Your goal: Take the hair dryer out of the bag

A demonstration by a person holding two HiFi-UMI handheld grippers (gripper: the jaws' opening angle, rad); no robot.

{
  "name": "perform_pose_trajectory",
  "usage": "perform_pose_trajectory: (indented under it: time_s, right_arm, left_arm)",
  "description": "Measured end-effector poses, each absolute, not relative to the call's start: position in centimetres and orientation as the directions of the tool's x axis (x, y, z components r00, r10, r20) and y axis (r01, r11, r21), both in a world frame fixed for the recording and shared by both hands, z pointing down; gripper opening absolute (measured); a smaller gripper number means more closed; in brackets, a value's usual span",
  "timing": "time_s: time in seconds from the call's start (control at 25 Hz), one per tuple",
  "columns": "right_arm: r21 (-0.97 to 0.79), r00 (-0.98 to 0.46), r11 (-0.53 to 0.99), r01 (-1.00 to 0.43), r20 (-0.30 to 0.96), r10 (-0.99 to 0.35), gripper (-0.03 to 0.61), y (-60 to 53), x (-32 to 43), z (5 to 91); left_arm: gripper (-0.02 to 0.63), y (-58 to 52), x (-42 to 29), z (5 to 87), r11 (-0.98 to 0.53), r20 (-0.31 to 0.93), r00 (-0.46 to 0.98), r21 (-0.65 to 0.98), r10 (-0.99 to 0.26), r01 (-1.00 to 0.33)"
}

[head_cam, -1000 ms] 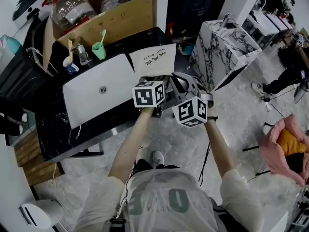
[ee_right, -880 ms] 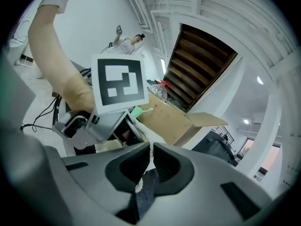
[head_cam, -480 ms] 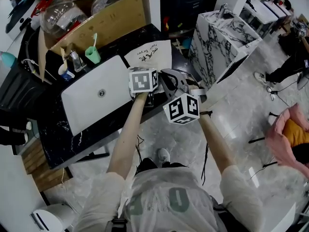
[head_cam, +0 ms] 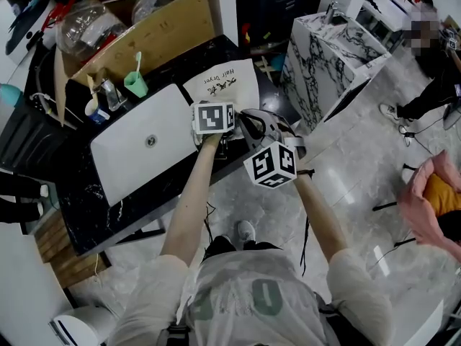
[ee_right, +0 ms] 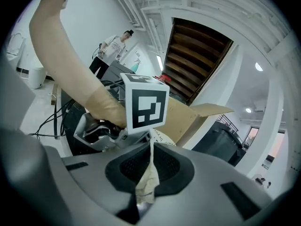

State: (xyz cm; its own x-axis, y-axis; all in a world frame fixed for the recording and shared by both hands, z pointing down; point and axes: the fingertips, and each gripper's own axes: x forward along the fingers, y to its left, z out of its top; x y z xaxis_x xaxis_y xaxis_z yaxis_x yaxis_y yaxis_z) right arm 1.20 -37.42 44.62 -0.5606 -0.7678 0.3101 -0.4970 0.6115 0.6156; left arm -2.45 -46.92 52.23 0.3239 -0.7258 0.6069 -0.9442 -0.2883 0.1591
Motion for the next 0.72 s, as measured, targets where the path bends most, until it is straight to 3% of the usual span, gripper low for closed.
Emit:
perform_pose_trajectory:
  time_s: [0.44,0.72]
  right_arm:
    - [0.566,-0.518,0.612,-0.552,0.343,-0.784,0.044,-38.0,3.4,46.9]
    - [0.589,-0.474,0.586,-0.557,0.354,-0.806,0.041,-38.8,4.6,47.4]
  left_arm:
    - [0.310,-48.0,-1.3,53.2,-0.238,0.578,0.390,0.322,-0.716,-0.916]
    - [0.311,-48.0,-0.9,53.2,-0.235,0.571,0.387,0.323,-0.724,-0.917]
